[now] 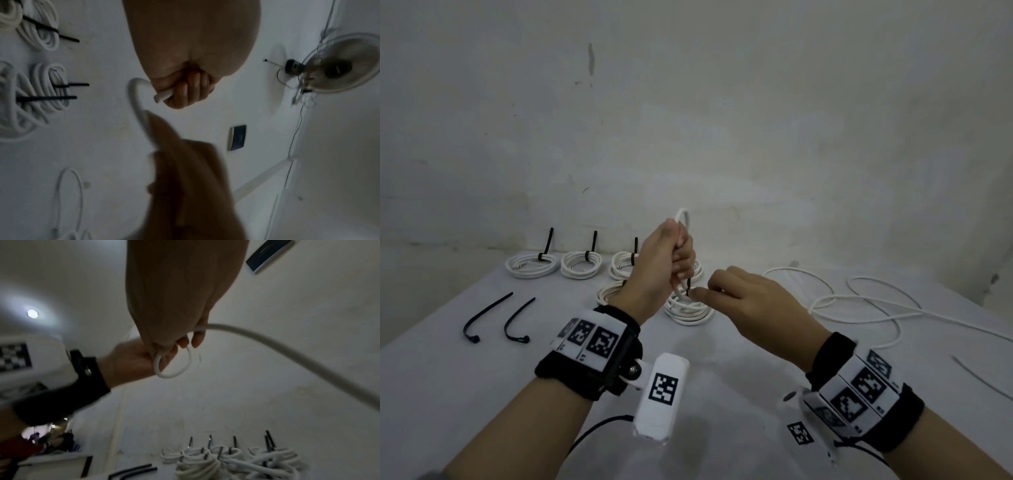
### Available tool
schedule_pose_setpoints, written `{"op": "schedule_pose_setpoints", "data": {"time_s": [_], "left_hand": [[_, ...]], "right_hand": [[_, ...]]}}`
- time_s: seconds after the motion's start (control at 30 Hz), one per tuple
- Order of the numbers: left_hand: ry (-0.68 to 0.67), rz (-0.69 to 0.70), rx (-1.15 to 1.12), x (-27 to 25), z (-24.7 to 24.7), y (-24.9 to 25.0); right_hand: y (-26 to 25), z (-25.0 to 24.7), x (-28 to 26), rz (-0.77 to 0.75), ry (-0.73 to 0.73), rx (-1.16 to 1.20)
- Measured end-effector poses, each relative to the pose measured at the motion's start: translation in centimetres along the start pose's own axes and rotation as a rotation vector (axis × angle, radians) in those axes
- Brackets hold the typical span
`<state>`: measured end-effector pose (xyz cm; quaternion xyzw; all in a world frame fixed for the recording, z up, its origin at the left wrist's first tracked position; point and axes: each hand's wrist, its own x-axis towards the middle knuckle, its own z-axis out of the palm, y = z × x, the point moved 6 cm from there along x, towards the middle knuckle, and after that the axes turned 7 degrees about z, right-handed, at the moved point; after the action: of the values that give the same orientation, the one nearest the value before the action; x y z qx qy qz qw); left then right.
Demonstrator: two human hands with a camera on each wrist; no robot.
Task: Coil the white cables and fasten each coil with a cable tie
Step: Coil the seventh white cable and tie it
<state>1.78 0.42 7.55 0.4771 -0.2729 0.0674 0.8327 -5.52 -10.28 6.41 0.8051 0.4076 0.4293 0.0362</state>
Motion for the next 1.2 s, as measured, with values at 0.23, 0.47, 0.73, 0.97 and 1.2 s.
{"op": "schedule_pose_setpoints", "data": {"time_s": [0.23,0.47,0.73,0.97,1.2], "left_hand": [[-0.135,-0.015,0.247,-1.1,-0.1,-1.1],[-0.170,-0.070,0.231,-1.4,-0.8,-0.9],[-0.247,-0.149,-0.095,-2.1,0.3,-2.0],[-0.175,-0.212,-0.116,-2.0,0.3,-3.1],[-0.024,-0.188,-0.421,-1.7,-1.5,-3.2]], "right_hand": [[1.0,-2.7,2.5,0.209,0.075,0.274],[3.9,-2.4,3.2,0.419,0.086,0.389],[6.3,-0.8,3.3,0.612,0.184,0.496],[6.7,0.4,3.4,0.623,0.197,0.574],[8.4,1.7,1.0,0.730,0.058,0.723]]}}
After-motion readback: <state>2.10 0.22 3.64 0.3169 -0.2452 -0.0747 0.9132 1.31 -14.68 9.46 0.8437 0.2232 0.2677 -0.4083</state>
